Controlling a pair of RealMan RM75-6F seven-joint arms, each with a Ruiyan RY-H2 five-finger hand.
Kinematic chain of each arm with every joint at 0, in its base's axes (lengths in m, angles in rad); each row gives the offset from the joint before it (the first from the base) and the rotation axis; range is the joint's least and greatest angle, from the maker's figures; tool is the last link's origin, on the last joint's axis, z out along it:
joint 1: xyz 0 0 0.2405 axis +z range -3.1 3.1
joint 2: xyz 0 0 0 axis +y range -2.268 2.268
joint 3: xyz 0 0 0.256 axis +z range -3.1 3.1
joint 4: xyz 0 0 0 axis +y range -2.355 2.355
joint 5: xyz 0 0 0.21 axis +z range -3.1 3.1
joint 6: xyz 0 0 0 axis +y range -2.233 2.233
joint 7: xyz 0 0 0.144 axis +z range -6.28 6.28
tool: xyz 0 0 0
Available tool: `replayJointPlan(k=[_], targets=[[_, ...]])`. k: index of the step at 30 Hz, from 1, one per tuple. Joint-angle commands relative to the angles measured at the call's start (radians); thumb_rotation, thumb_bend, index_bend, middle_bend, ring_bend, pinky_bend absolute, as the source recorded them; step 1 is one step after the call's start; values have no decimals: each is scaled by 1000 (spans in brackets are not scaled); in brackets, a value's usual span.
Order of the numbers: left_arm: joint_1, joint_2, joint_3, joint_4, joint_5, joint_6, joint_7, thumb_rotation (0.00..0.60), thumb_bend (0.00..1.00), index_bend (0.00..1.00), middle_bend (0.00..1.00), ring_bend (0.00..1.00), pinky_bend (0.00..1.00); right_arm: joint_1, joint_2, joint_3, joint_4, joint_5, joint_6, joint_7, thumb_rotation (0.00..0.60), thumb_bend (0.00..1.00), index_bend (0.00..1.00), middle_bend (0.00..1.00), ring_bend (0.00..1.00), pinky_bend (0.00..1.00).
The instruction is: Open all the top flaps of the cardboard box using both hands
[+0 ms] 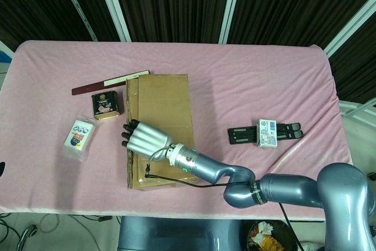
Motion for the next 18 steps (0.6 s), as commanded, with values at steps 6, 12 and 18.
replayJointPlan(k=[6,12,18], targets=[[5,-1,-8,0,3,-3,-5,600,278,13,7,0,64,18,-5,-31,25,-18,5,3,600,878,480,341,212,277],[8,-1,-12,-1,8,-5,-8,600,278,13,7,0,64,29,12,-56,32,-59,19,-35,600,878,501,350,212,277],[11,0,-17,-2,12,-6,-14,600,278,13,8,0,64,31,28,-68,25,-53,23,-66,600,879,513,353,212,277]])
